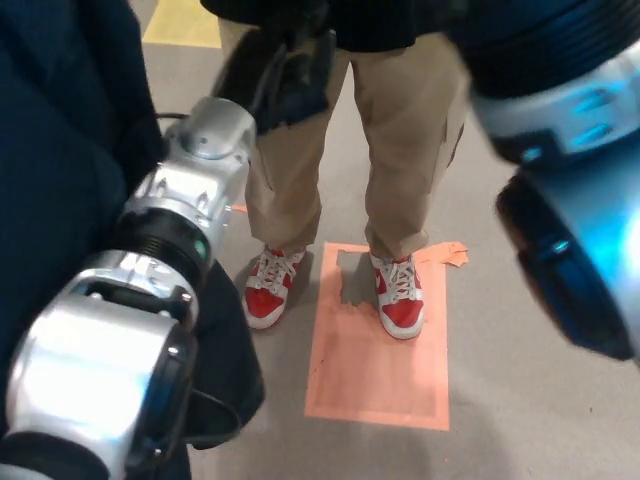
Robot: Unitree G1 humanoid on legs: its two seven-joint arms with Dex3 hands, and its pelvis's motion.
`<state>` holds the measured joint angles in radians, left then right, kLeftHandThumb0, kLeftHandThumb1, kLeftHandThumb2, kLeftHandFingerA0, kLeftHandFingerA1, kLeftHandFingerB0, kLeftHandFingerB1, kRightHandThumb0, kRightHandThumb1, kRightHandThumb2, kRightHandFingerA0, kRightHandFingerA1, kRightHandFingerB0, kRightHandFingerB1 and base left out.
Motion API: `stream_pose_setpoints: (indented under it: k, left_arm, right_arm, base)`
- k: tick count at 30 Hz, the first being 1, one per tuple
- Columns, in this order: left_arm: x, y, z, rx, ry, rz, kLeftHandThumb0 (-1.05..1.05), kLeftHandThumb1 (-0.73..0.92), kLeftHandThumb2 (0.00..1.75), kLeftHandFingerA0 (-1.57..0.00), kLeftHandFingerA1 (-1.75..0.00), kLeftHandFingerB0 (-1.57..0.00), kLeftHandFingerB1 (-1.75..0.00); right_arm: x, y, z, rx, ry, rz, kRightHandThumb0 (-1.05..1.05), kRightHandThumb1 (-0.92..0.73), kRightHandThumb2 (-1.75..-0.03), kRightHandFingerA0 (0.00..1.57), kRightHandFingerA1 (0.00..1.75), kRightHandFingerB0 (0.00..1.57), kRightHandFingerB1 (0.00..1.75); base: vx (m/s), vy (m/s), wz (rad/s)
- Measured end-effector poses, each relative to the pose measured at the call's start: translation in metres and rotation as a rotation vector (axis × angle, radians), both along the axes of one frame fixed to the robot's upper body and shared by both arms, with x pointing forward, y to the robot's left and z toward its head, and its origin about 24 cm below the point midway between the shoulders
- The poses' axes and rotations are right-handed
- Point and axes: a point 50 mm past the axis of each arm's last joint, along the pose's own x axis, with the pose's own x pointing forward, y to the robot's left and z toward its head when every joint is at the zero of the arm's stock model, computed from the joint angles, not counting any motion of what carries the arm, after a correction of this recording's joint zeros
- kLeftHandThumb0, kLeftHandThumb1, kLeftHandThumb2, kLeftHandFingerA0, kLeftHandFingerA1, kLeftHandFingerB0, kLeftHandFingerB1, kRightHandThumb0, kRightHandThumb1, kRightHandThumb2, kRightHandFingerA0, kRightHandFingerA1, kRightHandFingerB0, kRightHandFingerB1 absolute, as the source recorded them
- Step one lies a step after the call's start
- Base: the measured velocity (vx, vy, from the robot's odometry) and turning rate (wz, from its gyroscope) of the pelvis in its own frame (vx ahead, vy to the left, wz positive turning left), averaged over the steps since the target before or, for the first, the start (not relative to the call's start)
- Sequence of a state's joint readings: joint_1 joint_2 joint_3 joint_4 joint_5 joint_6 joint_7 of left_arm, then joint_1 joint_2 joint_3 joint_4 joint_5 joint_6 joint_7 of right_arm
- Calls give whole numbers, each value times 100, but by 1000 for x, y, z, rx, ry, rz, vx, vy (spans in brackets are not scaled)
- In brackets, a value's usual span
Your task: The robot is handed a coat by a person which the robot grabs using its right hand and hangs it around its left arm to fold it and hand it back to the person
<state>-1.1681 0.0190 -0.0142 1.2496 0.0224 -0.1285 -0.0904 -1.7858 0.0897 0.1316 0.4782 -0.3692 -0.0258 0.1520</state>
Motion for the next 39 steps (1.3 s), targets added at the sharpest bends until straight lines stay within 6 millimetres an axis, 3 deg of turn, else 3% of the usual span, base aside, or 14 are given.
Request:
stream_pose_setpoints:
  k: [1,3,7,10,14,17,18,23,28,31,34,36,39]
  left_arm:
    - [1,8,1,3,-1,20,-84,85,117,0,-16,0,-16]
    - [1,20,0,15,0,45,-86,85,116,0,-17,0,-16]
    - [0,38,-5,29,13,86,-89,83,115,0,-15,0,-13]
    - [-1,54,-4,7,17,119,-92,84,113,-5,-16,-5,-14]
    - [-2,72,-3,-4,18,157,-92,83,113,-5,-15,-6,-15]
    - [-3,79,-3,-8,19,167,-88,81,114,0,-16,0,-14]
    - [-3,80,-3,-8,19,169,-93,84,114,-5,-14,-5,-13]
    - [-5,91,-2,-6,18,190,-87,82,114,0,-16,0,-16]
    - [-5,97,0,-4,12,202,-90,83,113,-3,-17,-2,-15]
    - [-5,98,1,-6,12,201,-92,84,114,-3,-15,-3,-14]
    - [-5,98,0,-6,13,200,-87,81,114,0,-17,0,-17]
    - [-5,98,0,-6,13,200,-92,83,114,-4,-15,-5,-16]
    - [-5,98,0,-6,13,199,-88,81,113,-6,-21,-7,-22]
  right_arm:
    - [1,-13,5,23,-5,-20,-39,-86,-65,101,49,115,64]
    - [3,-32,11,52,-2,-52,-37,-86,-68,122,68,116,74]
    - [7,-57,19,81,44,-82,-37,-86,-66,120,72,115,79]
    - [12,-76,23,88,99,-106,-36,-85,-68,128,71,114,91]
    - [20,-106,26,107,141,-153,-37,-85,-69,131,71,120,87]
    - [24,-126,24,123,170,-189,-36,-85,-68,130,66,118,87]
    - [24,-129,24,126,174,-195,-37,-86,-68,128,67,116,89]
    - [29,-173,11,171,222,-263,-35,-90,-66,128,69,116,86]
    - [26,-210,-19,205,257,-314,-34,-89,-69,129,67,111,91]
    - [25,-225,-45,210,295,-339,-28,-87,-68,128,82,113,94]
    - [27,-234,-70,205,343,-356,-35,-86,-65,129,67,120,73]
    - [29,-238,-85,196,374,-371,-32,-86,-68,132,66,116,77]
    - [33,-243,-123,159,463,-399,-29,-88,-66,127,71,111,84]
  base:
    - [0,0,0]
    - [0,0,0]
    - [0,0,0]
    - [0,0,0]
    - [0,0,0]
    - [0,0,0]
    - [0,0,0]
    - [0,0,0]
    - [0,0,0]
    - [0,0,0]
    - [0,0,0]
    - [0,0,0]
    - [0,0,0]
